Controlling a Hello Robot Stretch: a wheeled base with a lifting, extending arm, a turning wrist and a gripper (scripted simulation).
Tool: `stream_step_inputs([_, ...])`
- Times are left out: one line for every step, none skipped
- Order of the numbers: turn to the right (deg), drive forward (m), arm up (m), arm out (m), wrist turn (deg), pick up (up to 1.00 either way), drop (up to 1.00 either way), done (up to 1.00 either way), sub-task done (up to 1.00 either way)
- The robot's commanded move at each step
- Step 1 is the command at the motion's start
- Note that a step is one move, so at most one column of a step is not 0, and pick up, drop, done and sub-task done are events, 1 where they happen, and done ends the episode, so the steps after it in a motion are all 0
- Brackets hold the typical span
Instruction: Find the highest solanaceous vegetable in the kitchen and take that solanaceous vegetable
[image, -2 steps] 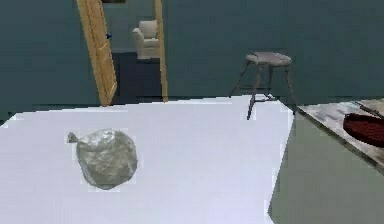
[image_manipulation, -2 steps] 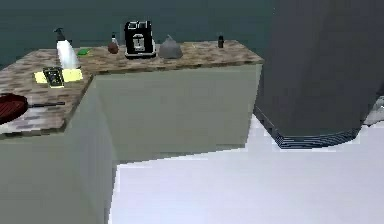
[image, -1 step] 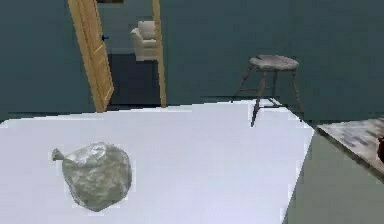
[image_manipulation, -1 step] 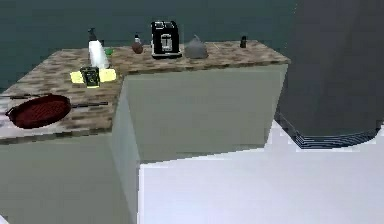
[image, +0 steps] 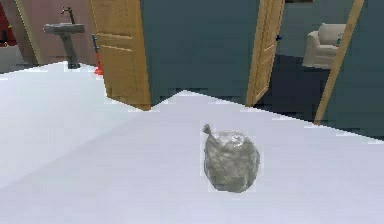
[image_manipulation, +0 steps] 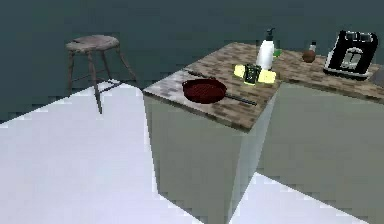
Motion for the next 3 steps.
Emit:
stream_step_inputs([0.0, 0.3, 0.0, 0.0, 0.0, 0.0, 0.0, 0.0, 0.0])
stream_step_inputs([-45.0, 0.0, 0.0, 0.0, 0.0, 0.0, 0.0, 0.0, 0.0])
stream_step_inputs([-33.0, 0.0, 0.0, 0.0, 0.0, 0.0, 0.0, 0.0, 0.0])
